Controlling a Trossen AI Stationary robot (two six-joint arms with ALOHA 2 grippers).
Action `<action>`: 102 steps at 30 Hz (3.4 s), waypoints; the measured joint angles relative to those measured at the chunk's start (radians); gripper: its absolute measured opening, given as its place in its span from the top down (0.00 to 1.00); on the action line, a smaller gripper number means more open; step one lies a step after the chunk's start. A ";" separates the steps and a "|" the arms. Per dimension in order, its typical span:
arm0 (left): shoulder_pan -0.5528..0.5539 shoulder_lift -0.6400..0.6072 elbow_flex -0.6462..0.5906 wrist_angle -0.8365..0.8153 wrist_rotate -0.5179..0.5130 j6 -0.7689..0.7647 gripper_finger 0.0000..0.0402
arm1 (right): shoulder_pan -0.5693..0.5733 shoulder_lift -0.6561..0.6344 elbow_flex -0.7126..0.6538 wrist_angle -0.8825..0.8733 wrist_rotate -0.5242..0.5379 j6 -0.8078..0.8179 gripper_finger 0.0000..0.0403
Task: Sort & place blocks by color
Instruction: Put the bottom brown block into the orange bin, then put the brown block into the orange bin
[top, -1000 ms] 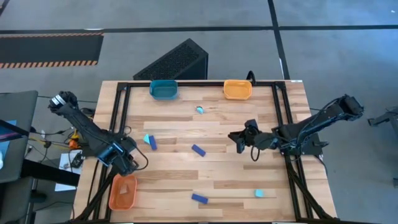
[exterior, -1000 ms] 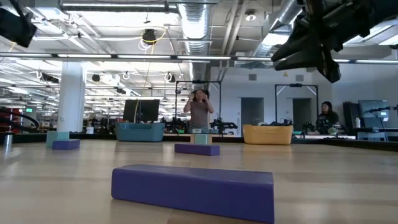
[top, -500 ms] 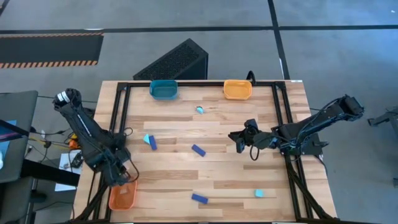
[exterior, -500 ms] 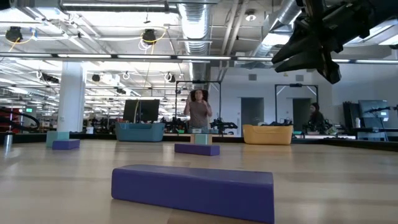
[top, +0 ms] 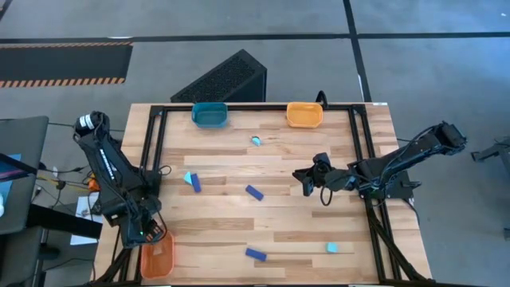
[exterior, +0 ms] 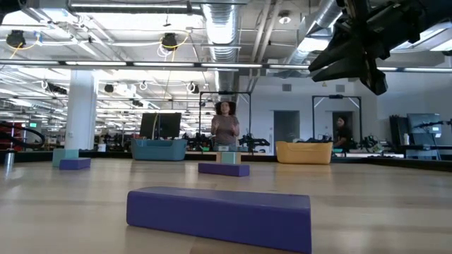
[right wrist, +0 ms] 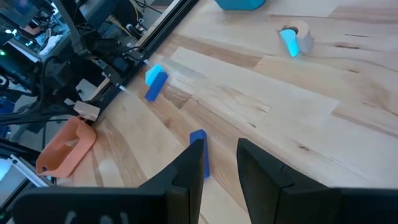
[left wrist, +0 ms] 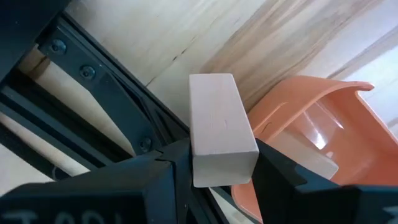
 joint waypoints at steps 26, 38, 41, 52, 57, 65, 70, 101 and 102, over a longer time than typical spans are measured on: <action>-0.001 -0.001 0.041 0.022 0.034 -0.007 0.73 | -0.018 0.000 -0.001 0.060 -0.049 -0.015 0.71; -0.001 0.013 0.199 0.017 -0.263 -0.007 0.73 | -0.001 0.000 -0.001 0.061 -0.093 -0.026 0.71; -0.001 0.088 0.177 0.234 -0.229 0.072 0.73 | 0.021 0.000 -0.001 0.060 -0.094 -0.026 0.71; 0.042 0.449 0.255 0.274 0.153 0.219 0.66 | 0.103 0.037 0.000 0.057 -0.048 -0.026 0.71; 0.085 0.451 0.254 0.113 0.166 0.392 0.63 | 0.102 0.048 0.000 0.060 -0.046 -0.002 0.70; 0.113 0.413 0.241 -0.072 0.152 0.525 0.63 | 0.155 -0.012 0.001 -0.013 -0.040 0.061 0.65; 0.110 0.334 0.240 -0.133 0.122 0.475 0.63 | 0.230 -0.049 0.000 -0.343 -0.043 0.271 0.62; 1.023 -0.153 0.290 -0.083 -0.394 1.438 0.65 | -0.681 0.735 0.656 -0.160 -0.622 -0.510 0.60; 1.080 -0.153 0.290 -0.075 -0.374 1.511 0.65 | -0.693 0.774 0.704 -0.200 -0.622 -0.519 0.60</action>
